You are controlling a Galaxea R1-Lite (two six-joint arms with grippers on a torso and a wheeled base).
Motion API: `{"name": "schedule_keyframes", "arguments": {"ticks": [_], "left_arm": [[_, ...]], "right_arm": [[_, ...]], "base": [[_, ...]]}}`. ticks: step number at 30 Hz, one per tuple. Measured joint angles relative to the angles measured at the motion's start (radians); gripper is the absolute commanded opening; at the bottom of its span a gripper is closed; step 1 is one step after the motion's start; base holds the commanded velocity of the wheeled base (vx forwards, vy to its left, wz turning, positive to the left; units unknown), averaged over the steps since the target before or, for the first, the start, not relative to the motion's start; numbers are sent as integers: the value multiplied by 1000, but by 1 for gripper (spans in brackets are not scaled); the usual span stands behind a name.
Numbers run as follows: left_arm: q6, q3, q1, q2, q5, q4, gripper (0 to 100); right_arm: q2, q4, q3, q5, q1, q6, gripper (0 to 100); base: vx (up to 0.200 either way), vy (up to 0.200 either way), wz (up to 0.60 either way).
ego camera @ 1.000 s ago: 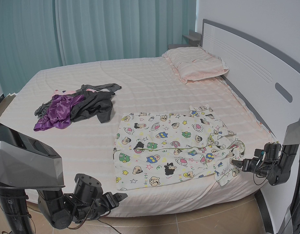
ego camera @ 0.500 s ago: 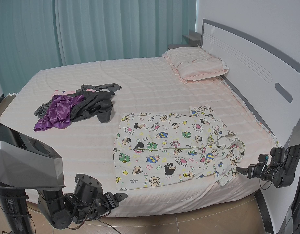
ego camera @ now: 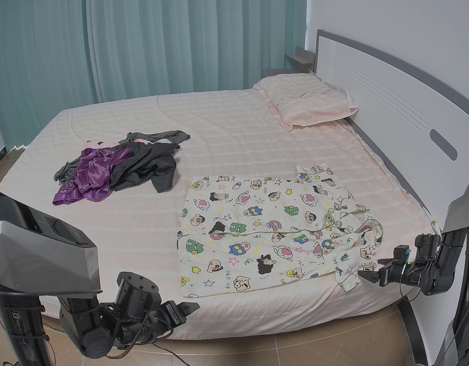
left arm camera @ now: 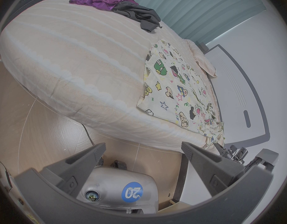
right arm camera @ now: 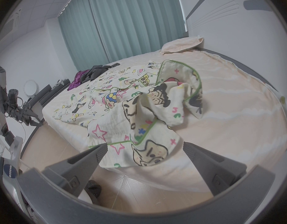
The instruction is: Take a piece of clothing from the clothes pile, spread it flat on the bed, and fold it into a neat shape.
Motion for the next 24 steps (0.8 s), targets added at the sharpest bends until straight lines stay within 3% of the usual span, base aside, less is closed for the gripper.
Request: {"name": "schedule_keyframes", "arguments": {"ticks": [4, 5, 24], "left_arm": [[0, 0, 0, 0, 0, 0, 100], [0, 0, 0, 0, 0, 0, 100], [-1, 4, 0, 0, 0, -2, 100]], "right_arm": [[16, 3, -24, 0, 17, -2, 100], [20, 5, -26, 0, 21, -2, 0], [-39, -11, 153, -2, 27, 24, 0]], "base": [[0, 0, 0], [0, 0, 0], [0, 0, 0]]}}
